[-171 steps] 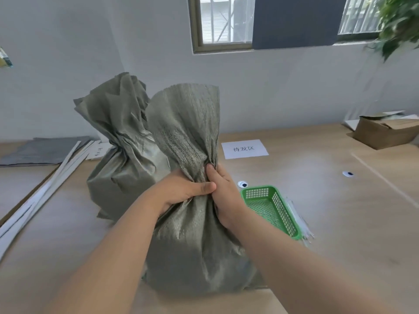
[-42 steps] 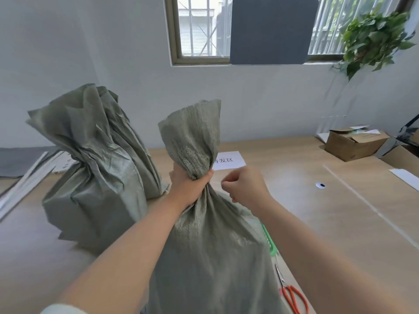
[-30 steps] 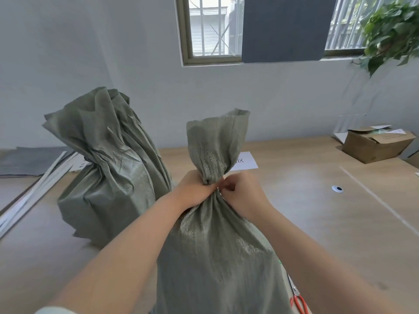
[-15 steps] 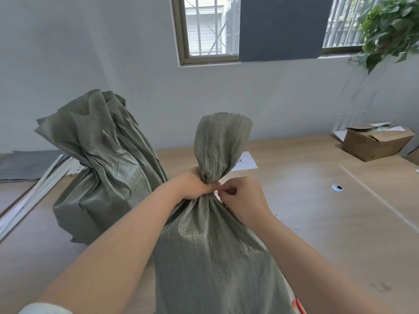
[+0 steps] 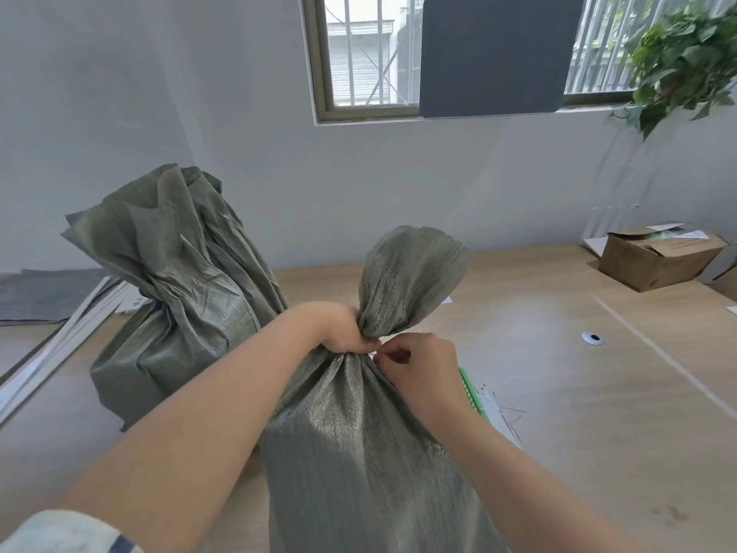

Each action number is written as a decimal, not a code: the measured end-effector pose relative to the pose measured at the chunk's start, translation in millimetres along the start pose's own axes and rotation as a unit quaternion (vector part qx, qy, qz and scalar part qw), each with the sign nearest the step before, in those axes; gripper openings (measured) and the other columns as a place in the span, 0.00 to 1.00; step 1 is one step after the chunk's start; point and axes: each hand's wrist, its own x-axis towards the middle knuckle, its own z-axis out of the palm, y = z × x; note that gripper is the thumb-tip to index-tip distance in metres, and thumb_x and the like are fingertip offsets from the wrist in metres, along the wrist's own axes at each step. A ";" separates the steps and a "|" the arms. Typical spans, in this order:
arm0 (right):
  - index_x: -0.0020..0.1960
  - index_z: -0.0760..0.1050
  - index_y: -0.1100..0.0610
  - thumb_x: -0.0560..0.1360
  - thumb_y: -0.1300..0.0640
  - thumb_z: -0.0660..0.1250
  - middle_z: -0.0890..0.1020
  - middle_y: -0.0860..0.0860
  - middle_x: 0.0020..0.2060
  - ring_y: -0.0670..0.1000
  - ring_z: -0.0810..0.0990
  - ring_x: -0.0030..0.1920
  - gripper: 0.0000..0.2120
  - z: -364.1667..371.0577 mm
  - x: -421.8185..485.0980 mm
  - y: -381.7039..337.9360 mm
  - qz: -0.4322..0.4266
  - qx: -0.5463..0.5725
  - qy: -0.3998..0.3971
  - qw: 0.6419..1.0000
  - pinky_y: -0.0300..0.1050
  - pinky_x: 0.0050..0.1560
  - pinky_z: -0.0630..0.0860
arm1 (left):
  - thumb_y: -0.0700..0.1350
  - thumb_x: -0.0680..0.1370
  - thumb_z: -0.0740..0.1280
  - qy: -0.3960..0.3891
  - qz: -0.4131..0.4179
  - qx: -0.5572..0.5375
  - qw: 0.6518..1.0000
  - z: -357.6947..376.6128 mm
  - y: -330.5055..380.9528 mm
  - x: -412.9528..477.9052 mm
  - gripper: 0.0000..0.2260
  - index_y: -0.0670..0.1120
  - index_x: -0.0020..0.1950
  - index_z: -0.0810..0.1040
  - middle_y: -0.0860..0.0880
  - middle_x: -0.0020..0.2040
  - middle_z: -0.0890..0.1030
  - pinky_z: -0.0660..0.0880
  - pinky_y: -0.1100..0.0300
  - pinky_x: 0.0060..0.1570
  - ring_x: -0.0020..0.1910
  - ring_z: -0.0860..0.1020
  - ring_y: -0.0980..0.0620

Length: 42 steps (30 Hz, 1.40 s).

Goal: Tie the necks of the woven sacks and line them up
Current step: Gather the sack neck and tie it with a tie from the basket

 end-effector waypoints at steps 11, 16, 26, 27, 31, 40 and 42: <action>0.41 0.85 0.53 0.70 0.57 0.71 0.86 0.49 0.36 0.52 0.82 0.39 0.04 0.8 -6.2 3.1 -0.027 -0.040 -0.007 0.999 0.48 0.44 0.78 | 0.64 0.79 0.59 -0.064 0.003 0.087 0.994 -7.7 11.4 -2.7 0.28 0.49 0.74 0.69 0.44 0.66 0.77 0.70 0.55 0.63 0.62 0.76 0.41; 0.42 0.84 0.53 0.70 0.58 0.73 0.86 0.48 0.36 0.49 0.82 0.39 0.01 1.0 -4.6 3.7 -0.021 -0.013 0.002 1.000 0.48 0.44 0.79 | 0.61 0.75 0.68 -0.036 -0.013 0.079 0.996 -6.7 10.4 1.9 0.26 0.48 0.68 0.75 0.46 0.60 0.80 0.75 0.53 0.61 0.58 0.79 0.43; 0.44 0.86 0.50 0.72 0.61 0.70 0.85 0.43 0.36 0.44 0.81 0.40 0.07 4.2 -0.3 4.7 0.013 0.044 -0.009 0.999 0.39 0.45 0.76 | 0.53 0.73 0.74 0.046 -0.092 -0.033 0.994 -0.3 13.6 -1.7 0.23 0.41 0.62 0.79 0.42 0.57 0.82 0.81 0.51 0.51 0.55 0.82 0.43; 0.43 0.85 0.50 0.72 0.60 0.70 0.84 0.43 0.36 0.44 0.81 0.40 0.07 4.9 0.2 4.1 0.026 0.049 -0.014 0.998 0.39 0.44 0.76 | 0.53 0.73 0.74 0.052 -0.092 -0.029 0.994 -0.1 13.4 -1.8 0.24 0.41 0.63 0.78 0.43 0.58 0.82 0.80 0.52 0.55 0.56 0.81 0.43; 0.41 0.84 0.52 0.70 0.58 0.70 0.83 0.46 0.35 0.47 0.80 0.39 0.04 7.6 4.4 0.4 0.052 0.042 -0.028 0.997 0.43 0.41 0.75 | 0.56 0.72 0.73 0.064 -0.074 0.033 0.995 -1.1 13.2 -4.0 0.26 0.43 0.64 0.78 0.43 0.58 0.82 0.76 0.55 0.58 0.57 0.80 0.43; 0.45 0.84 0.52 0.72 0.59 0.70 0.84 0.46 0.37 0.48 0.81 0.41 0.05 9.9 3.7 0.3 0.015 0.020 -0.028 0.999 0.42 0.44 0.76 | 0.63 0.71 0.71 0.035 -0.088 0.108 0.990 -9.1 18.1 5.0 0.30 0.45 0.66 0.76 0.45 0.59 0.81 0.77 0.54 0.57 0.57 0.80 0.43; 0.46 0.84 0.52 0.72 0.60 0.70 0.83 0.44 0.37 0.47 0.81 0.41 0.05 11.1 3.4 0.8 -0.006 0.014 -0.018 1.000 0.42 0.46 0.76 | 0.64 0.71 0.70 0.015 -0.088 0.084 0.992 -10.0 14.7 10.0 0.30 0.46 0.66 0.77 0.46 0.59 0.81 0.76 0.54 0.59 0.56 0.80 0.44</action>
